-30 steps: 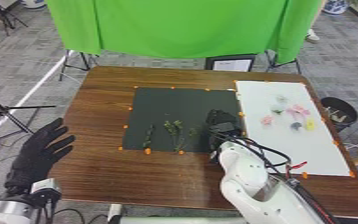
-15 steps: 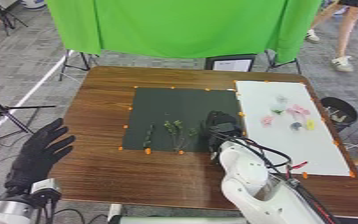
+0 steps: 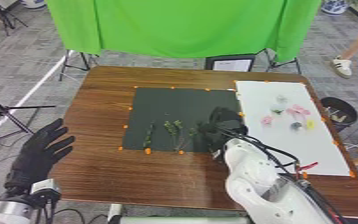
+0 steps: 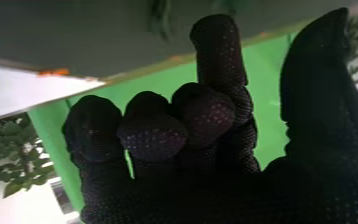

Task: Arrange flowers

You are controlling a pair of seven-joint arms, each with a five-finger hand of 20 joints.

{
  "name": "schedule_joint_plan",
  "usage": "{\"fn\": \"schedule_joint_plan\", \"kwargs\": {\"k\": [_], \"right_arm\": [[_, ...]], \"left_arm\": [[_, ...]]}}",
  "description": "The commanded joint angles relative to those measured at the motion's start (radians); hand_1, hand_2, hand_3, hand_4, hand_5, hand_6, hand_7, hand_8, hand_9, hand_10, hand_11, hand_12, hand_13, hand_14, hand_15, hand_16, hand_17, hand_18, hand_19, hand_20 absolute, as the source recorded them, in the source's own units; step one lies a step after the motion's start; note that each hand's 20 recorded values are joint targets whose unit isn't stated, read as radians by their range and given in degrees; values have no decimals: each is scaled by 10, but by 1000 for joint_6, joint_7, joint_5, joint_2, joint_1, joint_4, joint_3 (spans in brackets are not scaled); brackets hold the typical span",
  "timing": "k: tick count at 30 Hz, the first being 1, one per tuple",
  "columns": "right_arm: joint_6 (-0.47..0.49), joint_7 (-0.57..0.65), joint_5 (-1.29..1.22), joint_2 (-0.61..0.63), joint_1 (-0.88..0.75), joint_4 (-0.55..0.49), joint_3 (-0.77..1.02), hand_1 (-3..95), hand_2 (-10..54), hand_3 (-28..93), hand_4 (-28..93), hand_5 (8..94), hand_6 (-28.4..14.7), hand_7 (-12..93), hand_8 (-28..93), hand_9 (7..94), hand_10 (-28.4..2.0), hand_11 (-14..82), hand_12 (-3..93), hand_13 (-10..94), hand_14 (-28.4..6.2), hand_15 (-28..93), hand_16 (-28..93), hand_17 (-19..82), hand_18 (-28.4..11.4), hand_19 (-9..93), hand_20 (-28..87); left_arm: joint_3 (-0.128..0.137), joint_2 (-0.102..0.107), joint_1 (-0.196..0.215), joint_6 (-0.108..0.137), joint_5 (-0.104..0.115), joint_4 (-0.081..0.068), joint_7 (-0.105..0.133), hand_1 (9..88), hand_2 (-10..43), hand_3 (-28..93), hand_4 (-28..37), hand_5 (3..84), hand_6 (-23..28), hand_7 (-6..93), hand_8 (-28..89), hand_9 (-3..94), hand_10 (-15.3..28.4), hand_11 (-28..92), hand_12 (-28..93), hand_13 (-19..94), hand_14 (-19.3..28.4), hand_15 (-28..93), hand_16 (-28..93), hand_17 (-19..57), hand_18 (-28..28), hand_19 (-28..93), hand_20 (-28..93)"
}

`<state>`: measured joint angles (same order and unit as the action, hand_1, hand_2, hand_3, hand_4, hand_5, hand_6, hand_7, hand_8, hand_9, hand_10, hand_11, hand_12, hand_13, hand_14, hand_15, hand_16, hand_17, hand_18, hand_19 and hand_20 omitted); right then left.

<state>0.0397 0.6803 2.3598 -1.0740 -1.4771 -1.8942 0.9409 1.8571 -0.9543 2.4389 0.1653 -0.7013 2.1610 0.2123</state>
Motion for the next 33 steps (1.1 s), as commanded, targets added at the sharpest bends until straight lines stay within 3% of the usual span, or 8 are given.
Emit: {"fn": "schedule_joint_plan", "kwargs": {"k": [1, 5, 9, 13, 21, 25, 33], "right_arm": [[-78, 27, 11, 81, 9, -55, 99, 225, -95, 833, -235, 663, -25, 508, -136, 751, -103, 602, 492, 673, -114, 796, 388, 349, -219, 931, 595], [-83, 4, -36, 155, -15, -41, 189, 209, -95, 830, -239, 585, -40, 483, -142, 682, -127, 540, 435, 591, -130, 766, 360, 316, -221, 930, 575], [-36, -39, -39, 219, -54, -17, 260, 196, -95, 844, -248, 494, -49, 470, -161, 587, -127, 444, 341, 519, -132, 759, 329, 281, -219, 905, 582], [22, -74, -1, 263, -81, 10, 280, 260, -95, 870, -255, 434, -36, 426, -165, 525, -120, 320, 262, 479, -129, 760, 288, 253, -219, 875, 590], [70, -206, 47, 298, -127, 63, 295, 330, -95, 930, -278, 410, -36, 328, -176, 476, -92, 190, 206, 457, -90, 732, 236, 216, -206, 821, 590], [97, -228, 58, 305, -126, 81, 286, 353, -95, 932, -273, 401, -23, 317, -197, 454, -75, 170, 200, 456, -80, 728, 226, 200, -201, 806, 591], [125, -204, 92, 313, -88, 135, 225, 366, -95, 932, -276, 409, -17, 319, -201, 464, -73, 170, 197, 471, -73, 728, 222, 206, -195, 803, 588]], "left_arm": [[7, -12, 18, -5, 0, 6, -1, 266, -37, 692, -270, 258, 44, 255, -130, 226, 114, 217, 190, 201, 162, 330, 5, -90, 227, 428, 92], [9, -14, 25, 2, 3, 9, 6, 266, -37, 692, -269, 258, 44, 255, -130, 226, 114, 217, 190, 200, 162, 330, 5, -90, 227, 427, 92], [11, -17, 30, 1, 1, 10, 4, 266, -37, 692, -269, 258, 43, 255, -130, 226, 114, 218, 189, 201, 162, 330, 4, -90, 227, 428, 93], [17, -20, 39, 3, 1, 13, 5, 267, -36, 691, -268, 258, 44, 255, -130, 226, 113, 217, 189, 201, 162, 330, 4, -90, 227, 427, 92], [15, -12, 32, -1, 3, 10, 3, 267, -37, 693, -268, 257, 43, 255, -130, 226, 113, 217, 190, 201, 161, 330, 4, -90, 227, 428, 92], [16, -11, 33, -4, 4, 9, 4, 268, -36, 692, -268, 257, 43, 255, -130, 226, 114, 216, 190, 201, 162, 331, 4, -90, 227, 428, 92], [15, -6, 30, -7, 4, 8, 3, 267, -36, 692, -268, 258, 43, 255, -130, 227, 114, 217, 191, 202, 162, 332, 4, -90, 227, 428, 93]]}}
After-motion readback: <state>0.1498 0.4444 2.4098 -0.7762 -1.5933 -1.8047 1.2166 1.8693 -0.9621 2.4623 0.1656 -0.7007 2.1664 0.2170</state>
